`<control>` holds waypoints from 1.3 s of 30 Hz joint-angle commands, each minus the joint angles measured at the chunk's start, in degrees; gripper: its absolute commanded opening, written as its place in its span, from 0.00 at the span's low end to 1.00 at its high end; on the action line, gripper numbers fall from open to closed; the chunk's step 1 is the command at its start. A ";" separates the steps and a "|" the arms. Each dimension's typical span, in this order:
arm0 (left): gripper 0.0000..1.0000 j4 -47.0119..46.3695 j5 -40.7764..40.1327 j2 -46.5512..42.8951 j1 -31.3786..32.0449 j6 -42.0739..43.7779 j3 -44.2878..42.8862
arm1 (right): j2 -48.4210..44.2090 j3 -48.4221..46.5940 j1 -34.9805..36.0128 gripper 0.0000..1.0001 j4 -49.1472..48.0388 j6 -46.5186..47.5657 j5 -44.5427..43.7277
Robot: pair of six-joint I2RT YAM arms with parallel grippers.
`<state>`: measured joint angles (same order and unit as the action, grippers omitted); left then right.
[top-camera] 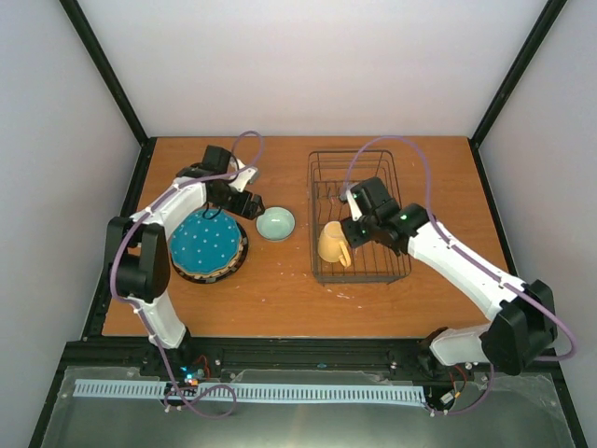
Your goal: Load the mixed dishes into the dish rack
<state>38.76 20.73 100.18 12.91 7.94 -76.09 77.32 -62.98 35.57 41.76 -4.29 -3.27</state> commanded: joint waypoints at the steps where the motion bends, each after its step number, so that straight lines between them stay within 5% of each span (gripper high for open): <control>1: 0.84 3.45 -0.75 3.13 1.97 2.24 -3.97 | -3.00 -4.36 -1.46 0.46 2.51 -0.91 -3.56; 16: 0.73 6.08 -6.20 13.17 7.04 2.54 -10.06 | -3.61 -9.92 -5.51 0.48 5.34 1.85 -3.63; 18: 0.63 5.97 -6.40 13.64 7.04 2.59 -10.40 | -3.46 -9.81 -6.16 0.48 5.34 2.26 -3.32; 25: 0.03 7.31 -4.17 16.50 7.13 2.71 -12.83 | -2.47 -10.00 -7.37 0.48 4.80 3.42 -1.92; 31: 0.01 8.88 -5.46 12.65 7.22 2.01 -18.60 | -1.89 -12.20 -8.60 0.50 3.28 3.20 -0.63; 35: 0.01 10.15 -0.96 7.27 5.66 0.59 -30.31 | -1.09 -14.14 -14.26 0.56 -0.54 -1.47 11.53; 39: 0.01 6.59 20.15 3.12 -0.23 -3.82 -35.89 | 1.14 -13.13 -21.17 0.59 -7.88 -7.99 33.57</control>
<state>49.84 20.51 112.79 17.85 8.82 -104.44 76.20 -75.77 19.49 41.71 -5.56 8.84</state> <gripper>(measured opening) 0.064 0.578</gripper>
